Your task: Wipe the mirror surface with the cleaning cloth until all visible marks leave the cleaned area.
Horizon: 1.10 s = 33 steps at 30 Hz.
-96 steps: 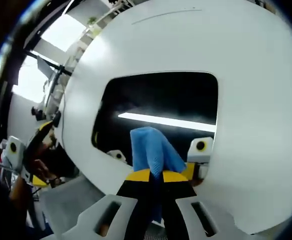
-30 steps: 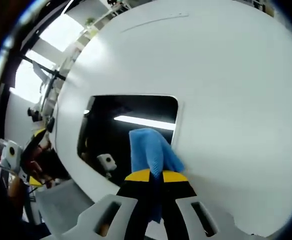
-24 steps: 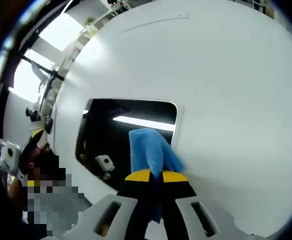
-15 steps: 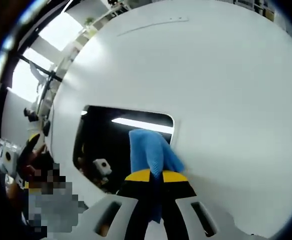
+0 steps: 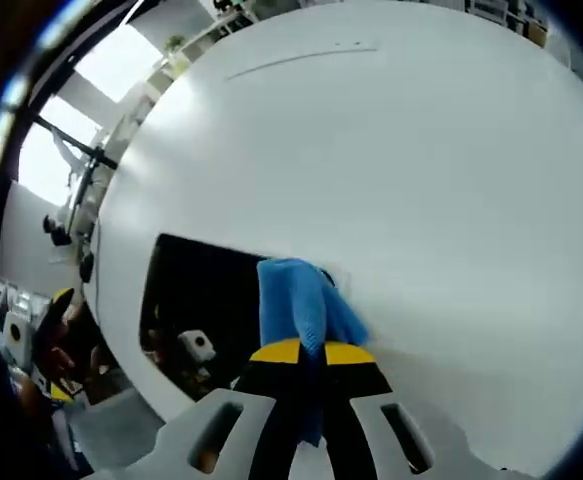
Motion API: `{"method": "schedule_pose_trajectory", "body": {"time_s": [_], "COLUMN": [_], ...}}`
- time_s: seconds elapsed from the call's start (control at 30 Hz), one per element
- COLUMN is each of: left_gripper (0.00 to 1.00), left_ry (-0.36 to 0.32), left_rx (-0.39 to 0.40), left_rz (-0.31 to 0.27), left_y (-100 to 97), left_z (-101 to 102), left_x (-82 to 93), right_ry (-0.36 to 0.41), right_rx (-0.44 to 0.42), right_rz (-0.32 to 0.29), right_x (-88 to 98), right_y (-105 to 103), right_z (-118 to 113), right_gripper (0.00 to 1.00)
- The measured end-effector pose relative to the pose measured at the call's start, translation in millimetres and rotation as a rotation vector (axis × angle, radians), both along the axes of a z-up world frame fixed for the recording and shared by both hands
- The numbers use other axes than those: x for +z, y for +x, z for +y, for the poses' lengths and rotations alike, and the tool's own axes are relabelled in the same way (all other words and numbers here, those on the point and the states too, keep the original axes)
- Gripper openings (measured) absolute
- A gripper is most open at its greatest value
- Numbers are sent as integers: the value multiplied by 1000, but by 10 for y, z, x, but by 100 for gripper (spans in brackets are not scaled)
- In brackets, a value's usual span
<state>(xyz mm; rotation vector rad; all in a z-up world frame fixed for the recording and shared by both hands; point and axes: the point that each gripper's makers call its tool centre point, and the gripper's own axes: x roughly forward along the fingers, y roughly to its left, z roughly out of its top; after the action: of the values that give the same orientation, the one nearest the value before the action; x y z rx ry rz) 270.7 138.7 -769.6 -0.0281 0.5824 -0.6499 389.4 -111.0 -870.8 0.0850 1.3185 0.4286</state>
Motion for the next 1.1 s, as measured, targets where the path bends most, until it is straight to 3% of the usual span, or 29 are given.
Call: {"method": "schedule_pose_trajectory", "body": {"time_s": [0.27,0.53,0.87,1.0,1.1], "left_gripper": [100,100,100,100,100], "left_ry": [-1,5,1,63,63], "left_rx": [10,11,5,-48,-50], "left_rz": [3,4,-10,-42,-43], "left_y": [-39,-67,-18,-23,-5], "left_z": [15,12,-22,-49,-29], "left_x": [-17,-31,-5,-28,-18], "right_ry": [-18,-41,-45,-33,-17], "right_rx": [-5,0,1,6,12], "right_rz": [5,-32,-45,-55,-46], "right_x": [-10,-25,16,99,183], "right_y": [156,347,290,306,291], "right_z": [-6,9,3,22,14], "right_gripper": [1,1,1,1,1]}}
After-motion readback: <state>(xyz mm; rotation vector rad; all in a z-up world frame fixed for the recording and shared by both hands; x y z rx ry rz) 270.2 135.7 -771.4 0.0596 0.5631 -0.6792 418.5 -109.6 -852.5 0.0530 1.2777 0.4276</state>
